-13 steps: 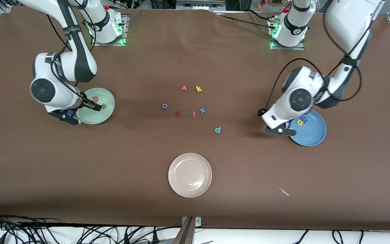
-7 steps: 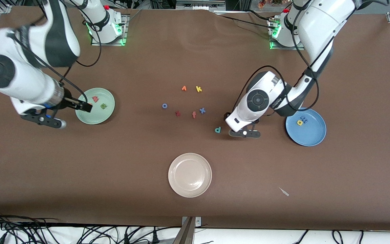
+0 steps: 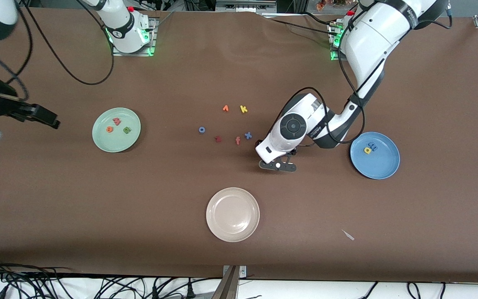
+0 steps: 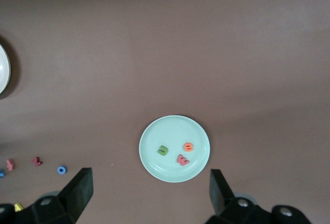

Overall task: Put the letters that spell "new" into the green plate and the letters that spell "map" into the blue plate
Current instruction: 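Retract the right arm to rest while the left gripper reaches teal P, then grasp teal P with the left gripper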

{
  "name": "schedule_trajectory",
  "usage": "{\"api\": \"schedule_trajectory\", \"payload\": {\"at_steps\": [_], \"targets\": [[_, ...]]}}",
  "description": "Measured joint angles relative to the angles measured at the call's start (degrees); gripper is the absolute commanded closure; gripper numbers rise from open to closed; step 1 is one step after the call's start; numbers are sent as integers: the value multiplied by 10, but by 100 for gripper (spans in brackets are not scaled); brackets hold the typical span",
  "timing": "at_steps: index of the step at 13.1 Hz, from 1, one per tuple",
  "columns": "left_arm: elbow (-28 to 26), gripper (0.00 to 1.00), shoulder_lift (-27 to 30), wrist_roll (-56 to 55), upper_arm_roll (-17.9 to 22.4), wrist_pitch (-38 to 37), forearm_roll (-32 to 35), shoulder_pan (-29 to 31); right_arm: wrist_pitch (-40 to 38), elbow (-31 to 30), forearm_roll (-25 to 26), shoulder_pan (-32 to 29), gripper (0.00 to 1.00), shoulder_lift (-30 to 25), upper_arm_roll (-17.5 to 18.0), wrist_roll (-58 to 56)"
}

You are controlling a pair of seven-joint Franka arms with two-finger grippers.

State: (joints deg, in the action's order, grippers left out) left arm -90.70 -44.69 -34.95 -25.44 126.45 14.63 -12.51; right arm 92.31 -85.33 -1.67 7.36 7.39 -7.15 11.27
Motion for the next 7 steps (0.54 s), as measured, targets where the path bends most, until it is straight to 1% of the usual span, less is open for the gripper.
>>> {"api": "schedule_trajectory", "payload": {"at_steps": [2, 3, 5, 7], "targets": [[11, 0, -13, 1, 28, 4, 4, -27, 8, -35, 22, -23, 0, -33, 33, -12], [20, 0, -21, 1, 36, 5, 5, -36, 30, -63, 28, -24, 0, -53, 43, -12], [35, 0, -33, 1, 40, 5, 5, -44, 54, -102, 31, -24, 0, -79, 52, -12], [42, 0, -39, 1, 42, 8, 6, -49, 55, -108, 31, -26, 0, -81, 52, -12]]}}
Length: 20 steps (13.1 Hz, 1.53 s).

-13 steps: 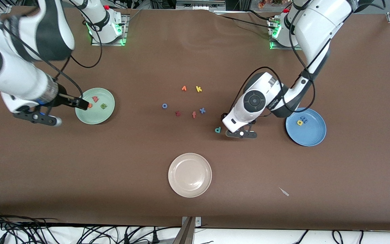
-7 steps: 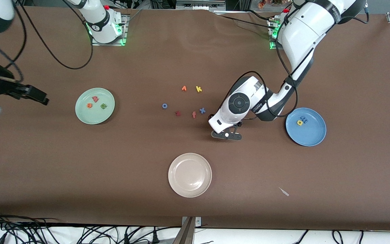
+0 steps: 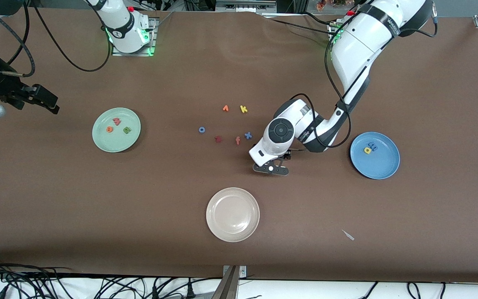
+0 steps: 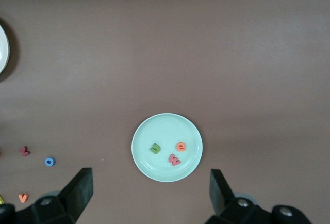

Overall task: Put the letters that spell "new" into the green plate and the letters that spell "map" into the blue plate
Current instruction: 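Grasp teal P with the left gripper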

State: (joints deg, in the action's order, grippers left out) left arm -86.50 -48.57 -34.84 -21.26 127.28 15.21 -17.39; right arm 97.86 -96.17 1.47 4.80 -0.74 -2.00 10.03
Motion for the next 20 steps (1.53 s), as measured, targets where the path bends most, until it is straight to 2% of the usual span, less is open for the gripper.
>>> {"api": "schedule_trajectory", "payload": {"at_steps": [1, 2, 3, 6, 7, 9, 11, 20], "targets": [[2, 2, -2, 0, 1, 5, 0, -2, -2, 0, 0, -1, 0, 1, 0, 0], [3, 8, -4, 0, 3, 10, 0, -3, -4, 0, 0, -2, 0, 2, -1, 0], [4, 9, -7, 0, 4, 12, 0, -5, -8, -1, 0, -2, 0, 2, -3, 0], [6, 28, -12, 0, 5, 13, 0, -7, -16, 0, 0, -8, 0, 2, -4, -2], [6, 33, -12, 0, 5, 13, 1, -8, -17, -1, -1, -23, 0, 2, 3, -5], [8, 40, -12, 0, 6, 13, 7, -8, -19, 0, -3, -61, 0, 1, 42, -15], [10, 47, -12, 0, 6, 13, 10, -8, -20, 0, -3, -68, 0, 1, 60, -15], [13, 66, -12, -1, 7, 11, 13, -9, -23, -1, -6, -71, 0, 1, 62, -15]]}}
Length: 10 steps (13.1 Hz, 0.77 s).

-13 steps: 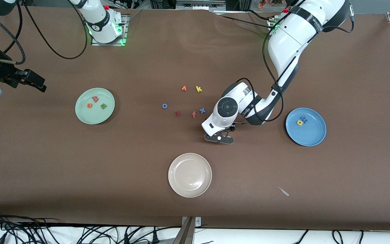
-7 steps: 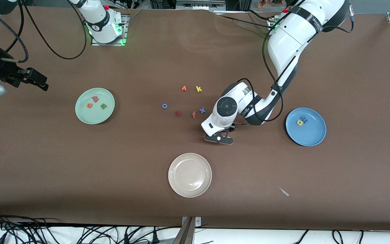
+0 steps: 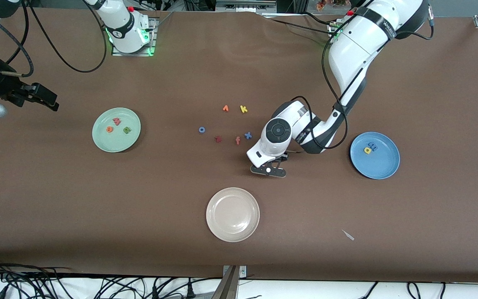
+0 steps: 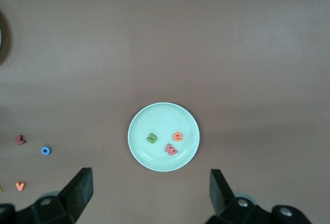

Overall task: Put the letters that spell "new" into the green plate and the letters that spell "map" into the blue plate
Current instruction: 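Grasp teal P with the left gripper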

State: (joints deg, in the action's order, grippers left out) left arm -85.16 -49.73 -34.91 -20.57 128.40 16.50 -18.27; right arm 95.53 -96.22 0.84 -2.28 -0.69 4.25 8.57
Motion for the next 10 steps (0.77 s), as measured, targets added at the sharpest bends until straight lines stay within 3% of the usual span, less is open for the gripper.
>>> {"api": "schedule_trajectory", "payload": {"at_steps": [4, 8, 10], "targets": [[1, 81, 0, -1, 1, -1, 0, 1, -9, 0, -2, -1, 0, 0, -3, 0], [6, 87, 1, -2, 3, -7, 0, 13, -11, 0, -3, -3, 0, 0, -3, 0], [13, 89, 9, 20, 2, -52, 0, 38, -11, 0, -3, -3, 0, 0, -3, 0]]}}
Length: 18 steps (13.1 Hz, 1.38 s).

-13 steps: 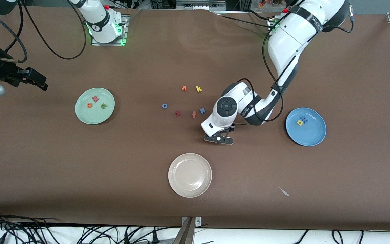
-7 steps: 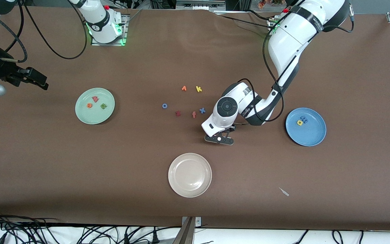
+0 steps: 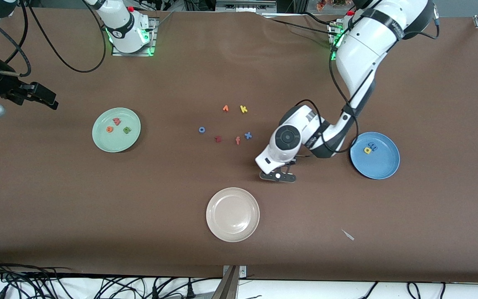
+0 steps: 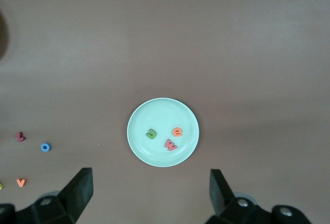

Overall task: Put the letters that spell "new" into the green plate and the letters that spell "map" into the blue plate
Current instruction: 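Grasp teal P with the left gripper, then carry P to the blue plate and release it with the left gripper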

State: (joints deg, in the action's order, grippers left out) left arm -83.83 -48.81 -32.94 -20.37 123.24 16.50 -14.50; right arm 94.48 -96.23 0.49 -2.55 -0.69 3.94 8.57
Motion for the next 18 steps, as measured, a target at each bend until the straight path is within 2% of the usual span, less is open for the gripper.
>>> {"api": "schedule_trajectory", "payload": {"at_steps": [3, 5, 7, 10, 14, 16, 17, 18], "targets": [[3, 89, 35, 101, -2, -100, -2, 48, 0, 0, 0, 0, 0, 0, 0, 0], [-1, 94, 61, 192, -2, -163, -3, 85, 0, 0, 0, 0, 0, 0, 0, 0], [-23, 94, 89, 295, -2, -190, -7, 133, 0, 0, 0, 0, 0, 0, 0, 0], [-79, 94, 125, 423, -1, -192, -9, 209, 0, 0, 0, 0, 0, 0, 0, 0], [-150, 94, 173, 485, -1, -181, -9, 269, 0, 0, 0, 0, 0, 0, 0, 0], [-207, 93, 202, 492, -1, -111, -9, 290, 0, 0, -1, 0, 0, 0, 0, 0], [-243, 90, 215, 493, -1, -65, -9, 300, 0, 0, -1, 0, 0, 0, 0, 0], [-274, 66, 223, 493, -1, -30, -9, 308, 0, 0, -1, 0, 0, 0, 0, 0]]}}
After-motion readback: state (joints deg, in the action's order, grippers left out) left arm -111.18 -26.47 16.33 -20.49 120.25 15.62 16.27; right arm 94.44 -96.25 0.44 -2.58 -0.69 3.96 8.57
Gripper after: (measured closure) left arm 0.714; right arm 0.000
